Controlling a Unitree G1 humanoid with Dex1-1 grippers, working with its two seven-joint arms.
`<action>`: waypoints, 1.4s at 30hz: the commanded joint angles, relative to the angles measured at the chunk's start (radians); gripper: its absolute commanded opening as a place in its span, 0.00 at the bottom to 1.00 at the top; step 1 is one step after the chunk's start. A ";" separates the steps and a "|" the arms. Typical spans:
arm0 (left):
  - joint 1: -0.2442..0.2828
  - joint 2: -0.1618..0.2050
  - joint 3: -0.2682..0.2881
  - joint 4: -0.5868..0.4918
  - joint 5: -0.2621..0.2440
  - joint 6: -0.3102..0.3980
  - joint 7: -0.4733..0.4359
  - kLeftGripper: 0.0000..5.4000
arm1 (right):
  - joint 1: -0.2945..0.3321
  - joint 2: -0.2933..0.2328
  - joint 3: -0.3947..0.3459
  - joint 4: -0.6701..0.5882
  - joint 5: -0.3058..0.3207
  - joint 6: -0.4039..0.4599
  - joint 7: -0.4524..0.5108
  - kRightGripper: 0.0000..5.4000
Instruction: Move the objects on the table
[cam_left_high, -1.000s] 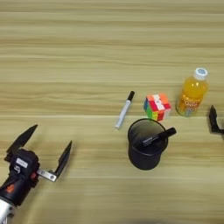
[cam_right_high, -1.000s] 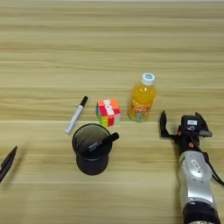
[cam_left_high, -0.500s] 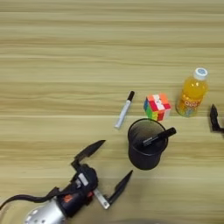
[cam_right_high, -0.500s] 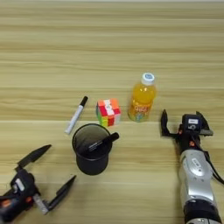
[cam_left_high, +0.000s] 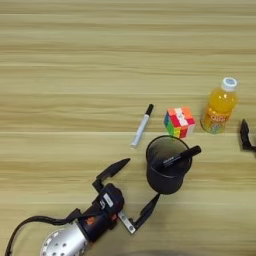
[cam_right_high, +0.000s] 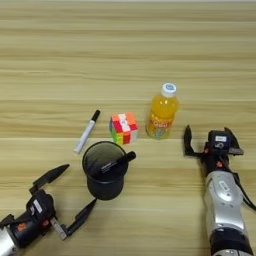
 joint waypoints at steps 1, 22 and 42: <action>-0.037 -0.006 -0.019 0.029 0.019 -0.006 0.005 1.00 | -0.004 0.010 0.004 -0.008 0.001 -0.011 -0.001 1.00; -0.142 -0.040 -0.086 0.099 0.040 -0.010 0.007 1.00 | 0.001 0.014 0.003 -0.017 0.003 -0.008 0.003 1.00; -0.218 -0.092 -0.072 0.159 0.036 -0.003 0.048 1.00 | 0.012 0.026 0.013 -0.040 -0.004 -0.002 -0.001 1.00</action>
